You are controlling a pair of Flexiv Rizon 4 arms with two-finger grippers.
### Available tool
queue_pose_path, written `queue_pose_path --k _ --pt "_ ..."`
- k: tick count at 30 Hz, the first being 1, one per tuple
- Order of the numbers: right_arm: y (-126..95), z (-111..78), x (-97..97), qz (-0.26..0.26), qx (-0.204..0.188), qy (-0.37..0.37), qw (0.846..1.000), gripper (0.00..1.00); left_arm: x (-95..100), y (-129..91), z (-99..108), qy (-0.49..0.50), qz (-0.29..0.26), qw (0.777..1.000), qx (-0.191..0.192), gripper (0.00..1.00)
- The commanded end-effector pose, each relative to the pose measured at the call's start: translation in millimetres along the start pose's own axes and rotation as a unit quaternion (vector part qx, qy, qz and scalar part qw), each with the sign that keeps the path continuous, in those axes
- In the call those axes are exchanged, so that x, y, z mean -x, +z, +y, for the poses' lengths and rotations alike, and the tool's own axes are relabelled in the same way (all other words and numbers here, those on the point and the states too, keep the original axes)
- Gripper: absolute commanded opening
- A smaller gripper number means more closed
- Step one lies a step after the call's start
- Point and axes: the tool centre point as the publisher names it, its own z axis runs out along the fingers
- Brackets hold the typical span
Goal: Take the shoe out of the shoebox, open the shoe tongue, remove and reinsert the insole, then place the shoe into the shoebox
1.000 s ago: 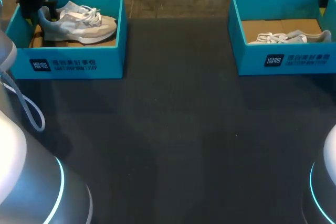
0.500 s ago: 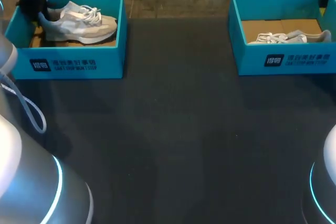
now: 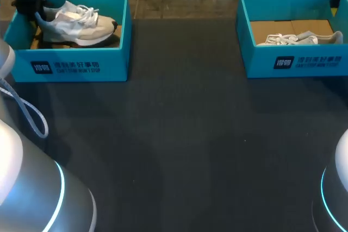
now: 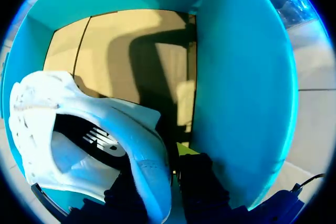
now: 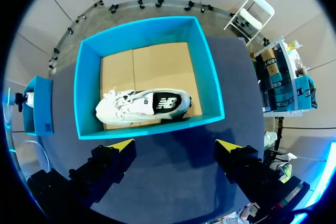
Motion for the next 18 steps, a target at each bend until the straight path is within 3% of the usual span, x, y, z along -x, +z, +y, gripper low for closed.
queue_pose_path --k 1,18 --pt "0 0.1 0.0 0.0 0.0 0.0 1.0 1.0 -4.9 -25 2 -0.014 -0.009 0.995 -0.096 0.0" --pt "0 0.1 0.0 0.0 0.0 0.0 1.0 1.0 -0.6 -144 -44 -0.041 -0.012 0.999 -0.021 0.0"
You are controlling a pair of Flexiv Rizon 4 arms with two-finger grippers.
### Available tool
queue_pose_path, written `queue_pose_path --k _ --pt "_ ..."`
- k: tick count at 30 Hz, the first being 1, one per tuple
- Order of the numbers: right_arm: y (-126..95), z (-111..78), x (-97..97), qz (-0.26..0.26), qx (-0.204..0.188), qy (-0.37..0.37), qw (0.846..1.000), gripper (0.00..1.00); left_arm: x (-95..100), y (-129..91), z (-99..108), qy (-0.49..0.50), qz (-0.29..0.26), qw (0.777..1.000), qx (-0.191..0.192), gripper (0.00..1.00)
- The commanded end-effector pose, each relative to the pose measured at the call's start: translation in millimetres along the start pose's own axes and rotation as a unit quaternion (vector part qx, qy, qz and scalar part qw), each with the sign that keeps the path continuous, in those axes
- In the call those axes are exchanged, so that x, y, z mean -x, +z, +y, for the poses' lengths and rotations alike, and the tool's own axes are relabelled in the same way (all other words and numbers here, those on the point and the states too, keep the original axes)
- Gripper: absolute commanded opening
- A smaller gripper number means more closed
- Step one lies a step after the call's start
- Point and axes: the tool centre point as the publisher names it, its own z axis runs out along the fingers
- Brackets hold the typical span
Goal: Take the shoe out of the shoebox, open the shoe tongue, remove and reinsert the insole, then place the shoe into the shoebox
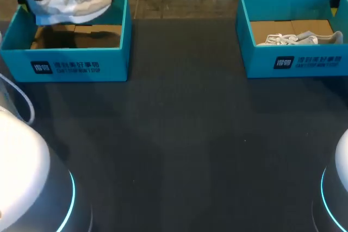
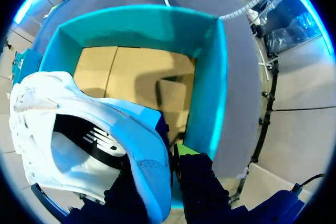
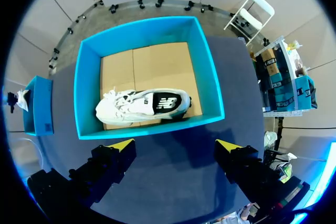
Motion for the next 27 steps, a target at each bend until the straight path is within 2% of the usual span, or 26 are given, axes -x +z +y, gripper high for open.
queue_pose_path --k 1,7,13,19,20,21,27 --pt "0 0.1 0.1 0.0 0.0 0.0 1.0 1.0 2.1 -50 -26 0.0 0.007 0.999 0.037 0.0" --pt "0 0.1 0.1 0.0 0.0 0.0 1.0 1.0 2.6 -70 -48 0.002 0.019 0.998 0.063 0.0" --pt "0 0.1 0.1 0.0 0.0 0.0 1.0 1.0 -2.2 -82 -89 0.01 0.033 0.995 0.089 0.0" --pt "0 0.1 0.1 0.0 0.0 0.0 1.0 1.0 1.1 -90 -140 0.015 0.037 0.993 0.107 0.0" --pt "0 0.1 0.1 0.0 0.0 0.0 1.0 1.0 1.6 -91 -143 0.014 0.037 0.993 0.109 0.0" --pt "0 0.1 0.1 0.0 0.0 0.0 1.0 1.0 4.2 -92 -161 0.016 0.037 0.992 0.119 0.0" --pt "0 0.1 0.1 0.0 0.0 0.0 1.0 1.0 15.8 -94 -222 -0.005 0.045 0.983 0.18 0.0"
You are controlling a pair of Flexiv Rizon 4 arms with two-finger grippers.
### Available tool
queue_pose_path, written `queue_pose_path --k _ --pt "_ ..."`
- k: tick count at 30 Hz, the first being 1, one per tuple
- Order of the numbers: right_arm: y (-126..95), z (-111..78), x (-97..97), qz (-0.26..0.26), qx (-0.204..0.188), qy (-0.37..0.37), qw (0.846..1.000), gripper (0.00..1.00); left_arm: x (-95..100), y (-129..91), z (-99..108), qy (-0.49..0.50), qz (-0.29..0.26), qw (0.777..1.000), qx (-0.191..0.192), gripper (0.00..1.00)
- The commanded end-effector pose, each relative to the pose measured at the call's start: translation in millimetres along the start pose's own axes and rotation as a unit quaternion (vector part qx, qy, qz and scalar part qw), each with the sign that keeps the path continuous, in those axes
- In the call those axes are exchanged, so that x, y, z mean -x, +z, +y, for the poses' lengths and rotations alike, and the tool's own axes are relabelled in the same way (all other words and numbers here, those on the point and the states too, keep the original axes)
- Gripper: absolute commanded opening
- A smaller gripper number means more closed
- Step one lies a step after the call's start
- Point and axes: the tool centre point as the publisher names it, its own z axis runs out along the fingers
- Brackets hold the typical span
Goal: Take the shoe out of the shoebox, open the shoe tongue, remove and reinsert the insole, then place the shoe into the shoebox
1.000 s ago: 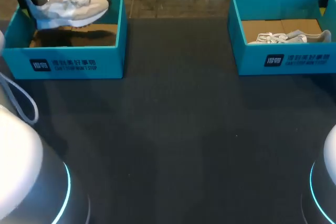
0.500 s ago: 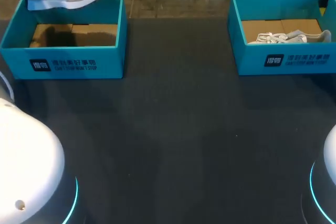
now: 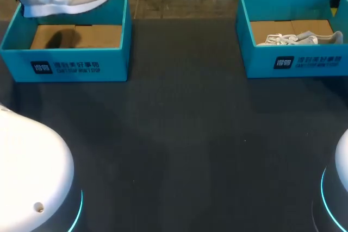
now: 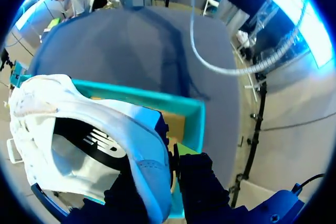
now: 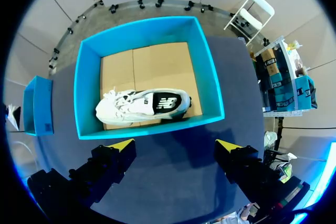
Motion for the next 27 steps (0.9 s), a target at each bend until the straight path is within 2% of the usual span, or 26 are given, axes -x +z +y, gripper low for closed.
queue_pose_path --k 1,10,19,21,27 --pt "0 0.1 0.1 0.0 0.0 0.0 1.0 1.0 7.2 11 -109 -0.012 0.004 0.961 0.276 0.0" --pt "0 0.1 0.1 0.0 0.0 0.0 1.0 1.0 27.2 25 -170 -0.025 0.01 0.947 0.32 0.0" --pt "0 0.1 0.1 0.0 0.0 0.0 1.0 1.0 39.8 36 -205 -0.022 0.015 0.945 0.325 0.0" --pt "0 0.1 0.1 0.0 0.0 0.0 1.0 1.0 46.2 41 -218 -0.018 0.019 0.944 0.329 0.0" --pt "0 0.1 0.1 0.0 0.0 0.0 1.0 1.0 62.3 54 -236 -0.005 0.026 0.945 0.326 0.0"
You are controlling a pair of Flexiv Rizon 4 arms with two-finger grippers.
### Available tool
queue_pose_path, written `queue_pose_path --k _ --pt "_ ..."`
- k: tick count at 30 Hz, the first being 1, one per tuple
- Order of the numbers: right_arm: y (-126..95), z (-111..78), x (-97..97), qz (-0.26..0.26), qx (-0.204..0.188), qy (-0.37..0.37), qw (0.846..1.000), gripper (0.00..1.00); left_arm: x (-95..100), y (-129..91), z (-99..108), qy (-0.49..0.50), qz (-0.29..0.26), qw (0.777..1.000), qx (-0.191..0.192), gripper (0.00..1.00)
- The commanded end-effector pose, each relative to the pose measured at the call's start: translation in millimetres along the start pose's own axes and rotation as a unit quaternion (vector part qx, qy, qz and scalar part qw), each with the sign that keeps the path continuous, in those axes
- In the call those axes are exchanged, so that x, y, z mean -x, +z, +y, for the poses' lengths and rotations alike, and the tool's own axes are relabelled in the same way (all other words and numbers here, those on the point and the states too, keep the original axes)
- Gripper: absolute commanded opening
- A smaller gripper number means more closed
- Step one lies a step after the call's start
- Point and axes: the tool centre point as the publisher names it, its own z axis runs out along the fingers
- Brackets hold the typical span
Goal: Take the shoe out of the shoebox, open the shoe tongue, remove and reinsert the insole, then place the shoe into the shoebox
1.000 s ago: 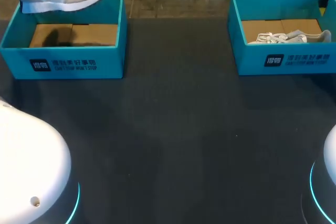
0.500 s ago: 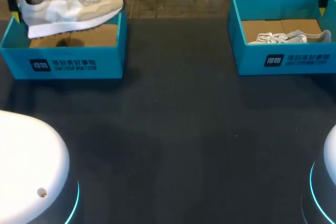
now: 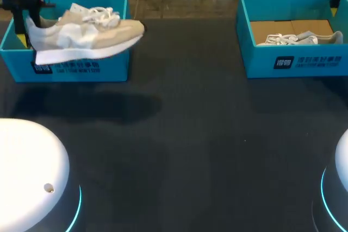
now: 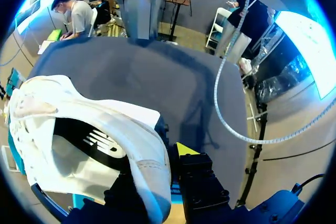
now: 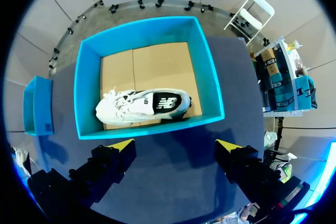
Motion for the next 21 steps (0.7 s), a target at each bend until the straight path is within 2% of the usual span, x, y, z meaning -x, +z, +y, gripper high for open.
queue_pose_path --k 1,12,21 --pt "0 0.1 0.1 0.0 0.0 0.0 1.0 1.0 11.7 12 -18 0.006 0.004 0.924 0.383 0.0" --pt "0 0.1 0.1 0.0 0.0 0.0 1.0 1.0 42.3 37 -34 0.03 0.007 0.937 0.349 0.0" --pt "0 0.1 0.1 0.0 0.0 0.0 1.0 1.0 67.7 65 -59 0.049 -0.004 0.944 0.327 0.0"
